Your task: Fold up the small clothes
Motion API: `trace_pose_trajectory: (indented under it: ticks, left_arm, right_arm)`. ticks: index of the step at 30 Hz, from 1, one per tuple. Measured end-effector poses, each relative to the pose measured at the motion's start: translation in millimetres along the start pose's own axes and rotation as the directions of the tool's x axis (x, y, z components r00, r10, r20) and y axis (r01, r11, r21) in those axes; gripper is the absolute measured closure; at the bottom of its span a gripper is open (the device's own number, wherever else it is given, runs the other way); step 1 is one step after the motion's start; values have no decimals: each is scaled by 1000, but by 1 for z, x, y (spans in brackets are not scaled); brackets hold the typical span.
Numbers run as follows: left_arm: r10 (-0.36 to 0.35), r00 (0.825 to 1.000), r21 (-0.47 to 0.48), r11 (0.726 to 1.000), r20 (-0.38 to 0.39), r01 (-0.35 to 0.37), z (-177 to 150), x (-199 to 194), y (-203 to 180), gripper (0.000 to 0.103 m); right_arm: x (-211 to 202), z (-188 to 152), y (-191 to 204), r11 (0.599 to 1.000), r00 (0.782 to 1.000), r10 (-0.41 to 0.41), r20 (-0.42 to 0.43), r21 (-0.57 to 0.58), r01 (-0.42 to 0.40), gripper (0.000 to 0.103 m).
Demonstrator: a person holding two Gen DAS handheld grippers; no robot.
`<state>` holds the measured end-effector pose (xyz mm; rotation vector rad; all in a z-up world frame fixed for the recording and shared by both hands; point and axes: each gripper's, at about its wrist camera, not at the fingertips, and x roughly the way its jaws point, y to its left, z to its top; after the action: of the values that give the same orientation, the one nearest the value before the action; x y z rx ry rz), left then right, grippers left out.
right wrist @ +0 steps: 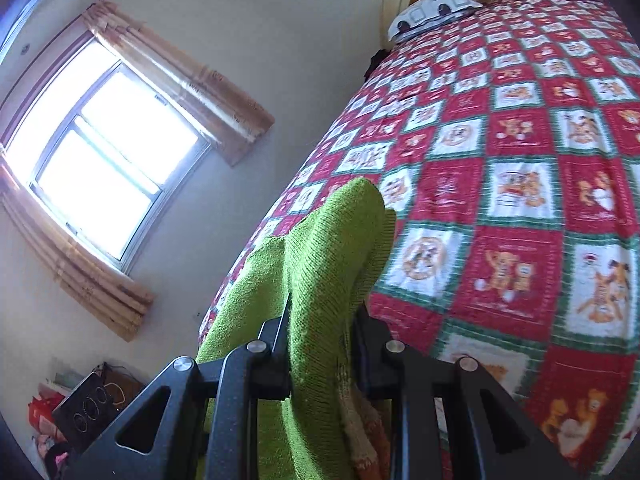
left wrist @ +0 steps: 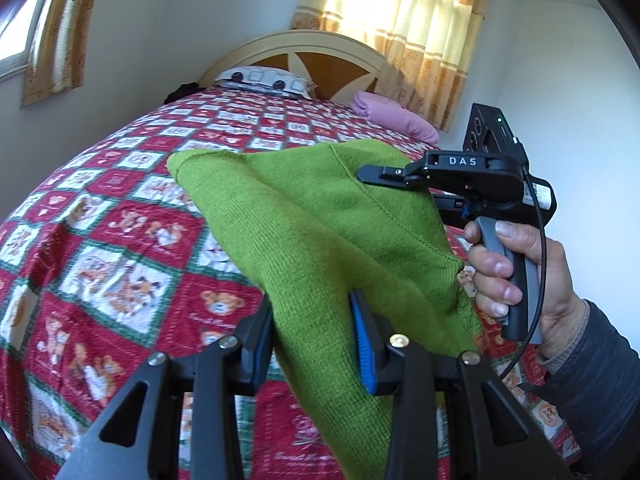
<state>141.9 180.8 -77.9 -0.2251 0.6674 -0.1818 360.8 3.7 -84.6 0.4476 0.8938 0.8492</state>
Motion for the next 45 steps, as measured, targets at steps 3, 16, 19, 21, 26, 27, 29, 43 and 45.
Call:
trace_pose_trajectory:
  ticks: [3, 16, 19, 21, 26, 27, 29, 43, 45]
  left_arm:
    - [25, 1000, -7, 1000, 2, -25, -2, -4, 10, 66]
    - [108, 994, -12, 994, -19, -109, -17, -12, 44, 66]
    - [116, 993, -32, 993, -29, -117, -22, -10, 53, 66]
    - [118, 992, -49, 992, -32, -119, -25, -9, 59, 66]
    - [131, 991, -66, 989, -33, -133, -29, -10, 70, 66]
    - [133, 990, -69, 988, -35, -135, -30, -10, 71, 66]
    - [134, 990, -78, 987, -39, -137, -33, -9, 75, 66]
    - [124, 990, -117, 985, -65, -131, -53, -2, 92, 56]
    - [154, 986, -113, 981, -57, -160, -52, -4, 92, 44]
  right_arm:
    - [14, 0, 10, 1000, 1000, 14, -20, -12, -14, 79]
    - [76, -6, 38, 998, 993, 37, -114, -52, -43, 79]
    - [90, -7, 44, 997, 990, 33, -135, -62, -42, 79]
    - [97, -7, 48, 997, 989, 28, -146, -74, -39, 79]
    - [116, -7, 52, 995, 985, 27, -173, -87, -42, 79]
    - [119, -7, 53, 995, 984, 29, -178, -85, -44, 79]
    - [126, -8, 53, 995, 982, 30, -188, -85, -47, 79]
    - [150, -8, 32, 999, 976, -10, -217, -54, -2, 79]
    - [153, -11, 29, 997, 975, -39, -219, -68, 24, 79]
